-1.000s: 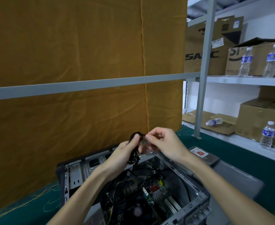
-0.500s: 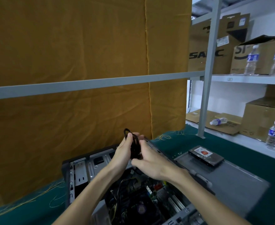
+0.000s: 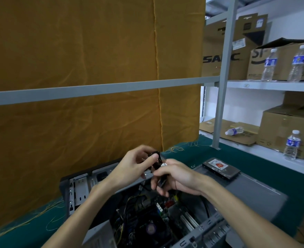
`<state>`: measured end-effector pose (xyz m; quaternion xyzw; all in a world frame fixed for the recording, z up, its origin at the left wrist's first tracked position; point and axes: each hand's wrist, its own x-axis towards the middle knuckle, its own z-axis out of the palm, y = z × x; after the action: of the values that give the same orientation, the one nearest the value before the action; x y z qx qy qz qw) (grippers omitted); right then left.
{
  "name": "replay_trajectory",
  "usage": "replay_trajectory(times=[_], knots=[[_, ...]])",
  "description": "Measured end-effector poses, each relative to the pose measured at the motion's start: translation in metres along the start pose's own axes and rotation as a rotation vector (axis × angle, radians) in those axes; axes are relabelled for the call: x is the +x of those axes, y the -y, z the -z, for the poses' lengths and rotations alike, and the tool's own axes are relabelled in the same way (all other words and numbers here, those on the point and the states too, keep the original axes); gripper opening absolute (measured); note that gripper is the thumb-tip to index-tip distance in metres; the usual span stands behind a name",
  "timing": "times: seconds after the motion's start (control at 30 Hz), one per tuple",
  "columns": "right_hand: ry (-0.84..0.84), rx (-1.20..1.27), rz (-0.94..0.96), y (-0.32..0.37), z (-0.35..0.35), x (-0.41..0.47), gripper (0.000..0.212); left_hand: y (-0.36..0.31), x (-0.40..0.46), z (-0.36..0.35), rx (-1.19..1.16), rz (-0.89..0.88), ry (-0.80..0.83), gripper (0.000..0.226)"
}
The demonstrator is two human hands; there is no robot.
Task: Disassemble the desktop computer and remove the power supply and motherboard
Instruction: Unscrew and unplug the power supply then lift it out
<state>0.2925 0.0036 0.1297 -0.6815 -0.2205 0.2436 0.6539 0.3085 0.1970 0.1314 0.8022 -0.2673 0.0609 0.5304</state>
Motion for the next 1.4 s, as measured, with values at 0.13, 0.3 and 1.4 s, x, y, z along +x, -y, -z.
replay_trajectory(times=[0.13, 0.3, 1.4], knots=[[-0.071, -0.217, -0.075, 0.004, 0.012, -0.002, 0.014, -0.005, 0.003, -0.008, 0.103, -0.017, 0.072, 0.032], [-0.152, -0.725, -0.146, -0.003, 0.022, -0.002, 0.039, -0.001, 0.002, -0.011, 0.305, -0.007, 0.090, 0.025], [-0.275, -1.657, 0.444, -0.030, 0.003, -0.016, 0.028, 0.008, 0.010, -0.031, 0.158, 0.584, 0.301, 0.053]])
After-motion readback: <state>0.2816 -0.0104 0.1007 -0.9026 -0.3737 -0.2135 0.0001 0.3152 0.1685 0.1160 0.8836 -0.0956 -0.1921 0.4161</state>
